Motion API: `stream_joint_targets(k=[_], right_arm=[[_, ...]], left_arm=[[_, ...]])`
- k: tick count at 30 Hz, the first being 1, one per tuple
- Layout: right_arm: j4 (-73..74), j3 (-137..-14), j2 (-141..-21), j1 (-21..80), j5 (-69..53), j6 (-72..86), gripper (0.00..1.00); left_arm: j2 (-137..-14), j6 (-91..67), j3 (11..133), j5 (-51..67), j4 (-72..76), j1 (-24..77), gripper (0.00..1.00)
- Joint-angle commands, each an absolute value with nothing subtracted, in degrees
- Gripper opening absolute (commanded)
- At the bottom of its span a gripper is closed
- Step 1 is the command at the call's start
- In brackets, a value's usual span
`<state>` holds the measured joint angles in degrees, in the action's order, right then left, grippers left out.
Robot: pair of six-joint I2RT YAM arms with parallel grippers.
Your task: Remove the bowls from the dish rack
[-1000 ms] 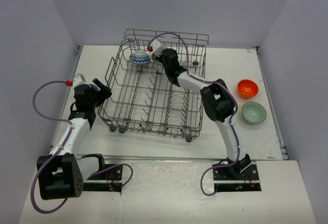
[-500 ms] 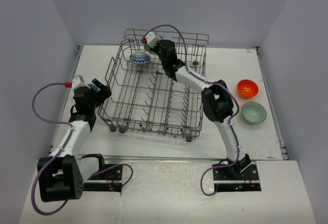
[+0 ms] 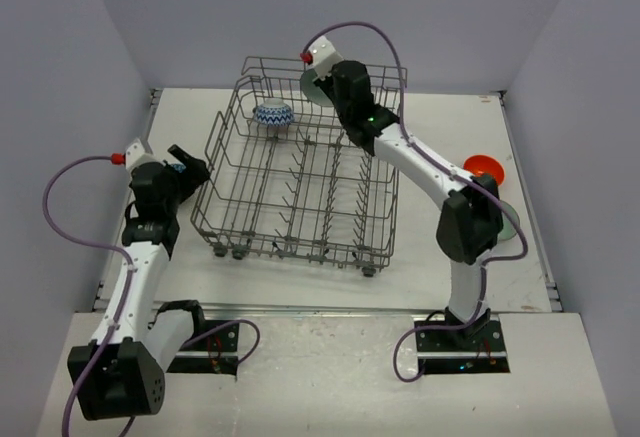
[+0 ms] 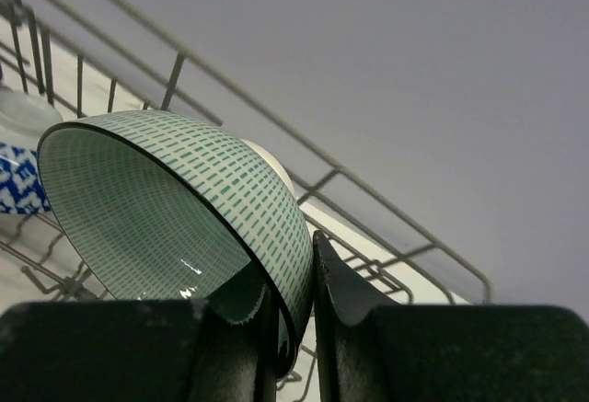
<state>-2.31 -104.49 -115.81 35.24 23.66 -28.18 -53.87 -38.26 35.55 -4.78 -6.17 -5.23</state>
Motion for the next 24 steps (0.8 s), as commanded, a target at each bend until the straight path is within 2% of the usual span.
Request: stream_joint_targets(k=[1,8,13,16,21,24], right_arm=[[4.11,-106.35,-104.07,35.25,26.37,-18.04,0.0],[26.83,-107.4,-95.37,29.55,25.15,-4.24,0.0],[41.8,-105.12,-87.37,17.68,18.82,6.14,0.0],[44.99,-100.74,-83.16,11.97,17.58,8.34,0.0],[46.23,-89.75,-75.59,-2.07,6.8,15.62,0.0],[46.49,-84.65,-73.74,-4.48,2.4,17.92,0.0]], left_arm=[[-51.07,-36.3,41.82,-6.42,-8.0,-5.36,0.99],[-53.43,-36.04,49.82,-5.89,-8.79,-5.45,0.99],[-63.77,-35.78,58.0,-5.71,-12.12,-4.49,0.97],[-67.92,-35.77,62.13,-5.89,-13.8,-3.61,0.96],[-74.17,-33.23,69.23,-7.2,-13.53,1.12,0.96],[-78.13,-30.94,72.77,-8.43,-14.59,4.3,0.96]])
